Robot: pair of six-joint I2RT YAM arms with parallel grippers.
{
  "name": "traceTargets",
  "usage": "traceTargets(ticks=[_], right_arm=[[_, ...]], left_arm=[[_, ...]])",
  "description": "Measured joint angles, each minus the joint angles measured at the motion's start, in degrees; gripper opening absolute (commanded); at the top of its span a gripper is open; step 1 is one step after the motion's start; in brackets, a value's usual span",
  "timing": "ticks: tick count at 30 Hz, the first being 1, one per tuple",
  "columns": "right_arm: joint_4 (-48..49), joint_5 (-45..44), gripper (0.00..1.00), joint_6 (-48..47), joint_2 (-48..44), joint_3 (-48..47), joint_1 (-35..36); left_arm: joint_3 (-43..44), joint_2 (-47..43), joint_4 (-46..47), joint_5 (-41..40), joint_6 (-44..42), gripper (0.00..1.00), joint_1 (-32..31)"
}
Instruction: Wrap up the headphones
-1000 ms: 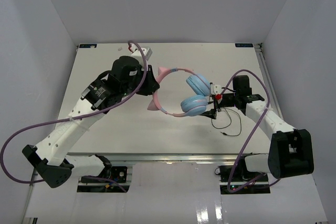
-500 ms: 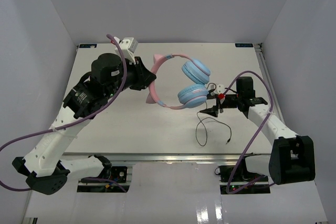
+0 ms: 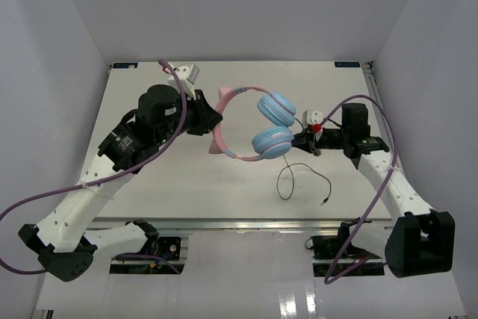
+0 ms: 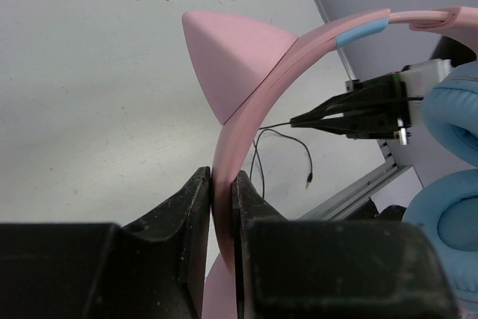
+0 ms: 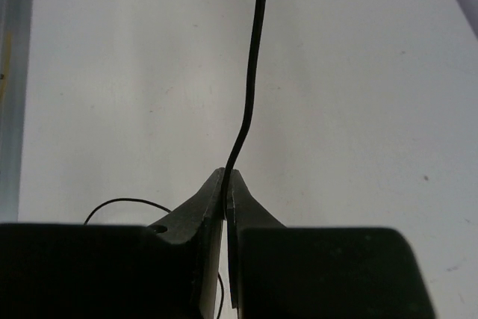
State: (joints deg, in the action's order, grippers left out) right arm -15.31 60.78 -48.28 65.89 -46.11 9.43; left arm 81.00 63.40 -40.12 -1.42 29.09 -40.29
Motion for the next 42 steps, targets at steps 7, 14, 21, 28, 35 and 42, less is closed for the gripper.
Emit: traceTargets(ticks=[7,14,21,28,35,42], right_arm=[[-2.4,-13.2,0.08,0.1,-8.1,-4.3,-0.1],[-5.8,-21.4,0.08,-0.2,-9.4,-11.1,-0.1],[-5.4,-31.2,0.08,-4.7,-11.5,-20.2,-0.1],[-5.6,-30.6,0.08,-8.2,-14.9,-22.1,-0.1],[-5.3,-19.1,0.08,-10.7,-17.9,-22.0,-0.1],[-2.1,-13.0,0.08,-8.6,-16.4,-20.6,0.2]], left_arm=[[-8.1,0.1,3.7,2.6,-0.6,0.0,6.2],[-9.6,2.5,5.8,2.8,-4.4,0.0,9.5],[-14.2,5.8,7.4,2.7,-10.2,0.0,9.5],[-15.6,10.2,8.5,3.4,-11.2,0.0,10.3],[-13.5,17.0,10.9,11.0,-11.6,0.0,10.7],[-9.7,22.0,12.0,18.2,-12.2,0.0,10.4]])
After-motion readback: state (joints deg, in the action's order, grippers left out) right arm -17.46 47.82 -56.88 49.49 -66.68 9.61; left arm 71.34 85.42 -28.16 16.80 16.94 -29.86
